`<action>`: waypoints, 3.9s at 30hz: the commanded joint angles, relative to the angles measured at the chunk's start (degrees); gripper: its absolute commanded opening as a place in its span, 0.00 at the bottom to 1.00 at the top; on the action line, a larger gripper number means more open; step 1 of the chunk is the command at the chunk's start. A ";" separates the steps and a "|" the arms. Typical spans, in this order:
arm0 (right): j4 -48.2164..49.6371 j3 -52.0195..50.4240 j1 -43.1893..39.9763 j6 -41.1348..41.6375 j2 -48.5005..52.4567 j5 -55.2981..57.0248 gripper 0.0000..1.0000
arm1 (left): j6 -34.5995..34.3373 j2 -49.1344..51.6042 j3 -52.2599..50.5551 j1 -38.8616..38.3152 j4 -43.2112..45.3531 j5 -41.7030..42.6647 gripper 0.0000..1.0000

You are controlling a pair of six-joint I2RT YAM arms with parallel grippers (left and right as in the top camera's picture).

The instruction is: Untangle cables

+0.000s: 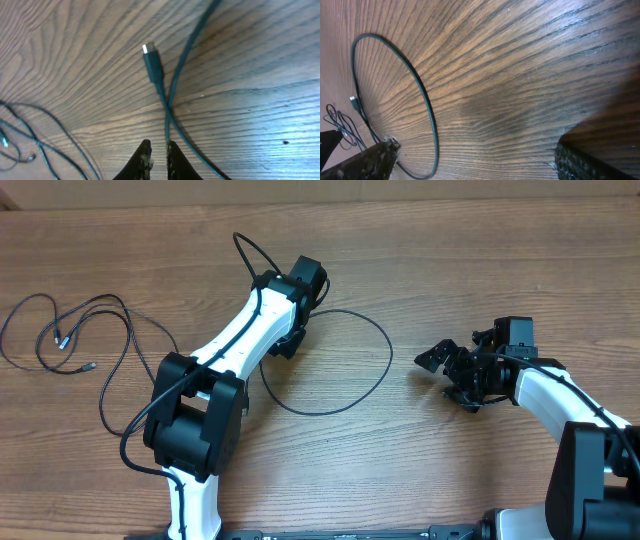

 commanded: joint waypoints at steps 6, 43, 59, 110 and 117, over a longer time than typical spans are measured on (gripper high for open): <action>-0.20 -2.38 0.26 -1.05 2.73 5.31 1.00 | 0.37 -1.51 -3.78 1.22 0.52 2.75 0.50; -0.20 -2.38 0.26 -1.05 2.73 5.31 1.00 | -17.55 -15.76 -22.71 12.00 14.67 28.13 0.04; -0.20 -2.38 0.26 -1.05 2.73 5.31 1.00 | -18.10 -41.18 -22.69 11.96 18.60 0.83 0.04; -0.20 -2.38 0.26 -1.05 2.73 5.31 1.00 | -23.93 -32.22 -22.86 24.06 20.57 -2.49 0.04; -0.20 -2.38 0.26 -1.05 2.73 5.31 1.00 | -23.96 -32.22 -22.86 26.58 20.79 -4.98 0.05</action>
